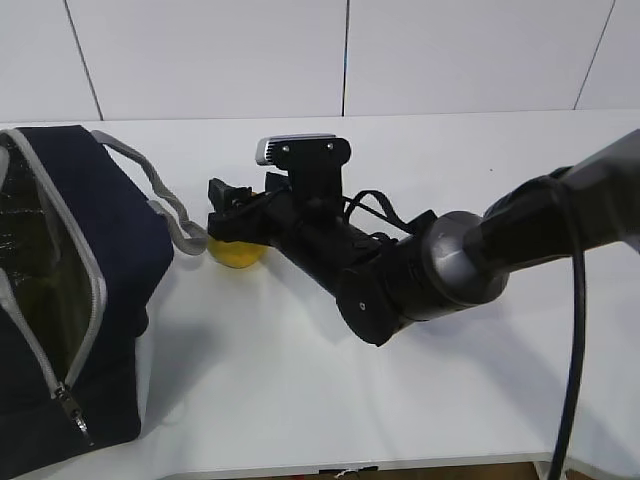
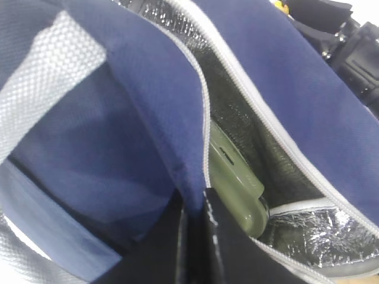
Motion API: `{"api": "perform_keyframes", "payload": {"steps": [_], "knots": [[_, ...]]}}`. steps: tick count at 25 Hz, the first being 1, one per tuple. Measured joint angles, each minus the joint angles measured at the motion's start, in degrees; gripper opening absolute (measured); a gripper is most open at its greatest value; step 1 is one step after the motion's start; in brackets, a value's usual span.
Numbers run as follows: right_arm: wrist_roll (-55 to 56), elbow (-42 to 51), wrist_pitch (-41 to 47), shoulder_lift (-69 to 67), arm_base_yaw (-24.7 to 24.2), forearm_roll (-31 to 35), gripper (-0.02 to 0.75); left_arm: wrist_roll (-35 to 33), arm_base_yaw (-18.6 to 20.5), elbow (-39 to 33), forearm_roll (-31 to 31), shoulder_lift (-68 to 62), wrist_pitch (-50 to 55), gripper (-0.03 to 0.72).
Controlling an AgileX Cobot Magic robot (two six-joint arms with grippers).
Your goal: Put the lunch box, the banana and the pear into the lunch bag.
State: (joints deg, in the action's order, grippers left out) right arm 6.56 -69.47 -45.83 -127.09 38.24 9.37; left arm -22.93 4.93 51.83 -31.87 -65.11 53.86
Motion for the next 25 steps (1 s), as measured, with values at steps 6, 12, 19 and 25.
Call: {"api": "perform_keyframes", "payload": {"steps": [6, 12, 19, 25], "knots": [[0.24, -1.74, 0.0, -1.9, 0.0, 0.0, 0.609, -0.04, 0.0, 0.0, 0.0, 0.0, 0.0, -0.014], [0.24, -2.13, 0.11, -2.6, 0.0, -0.88, 0.579, -0.13, 0.0, 0.0, 0.0, 0.0, 0.0, -0.014], [0.37, -2.13, 0.11, -3.11, 0.0, -1.67, 0.552, -0.13, 0.0, 0.0, 0.0, 0.0, 0.0, -0.014], [0.37, -2.13, -0.11, -3.3, 0.0, -1.91, 0.448, -0.13, 0.0, 0.0, 0.0, 0.0, 0.0, -0.014]]}}
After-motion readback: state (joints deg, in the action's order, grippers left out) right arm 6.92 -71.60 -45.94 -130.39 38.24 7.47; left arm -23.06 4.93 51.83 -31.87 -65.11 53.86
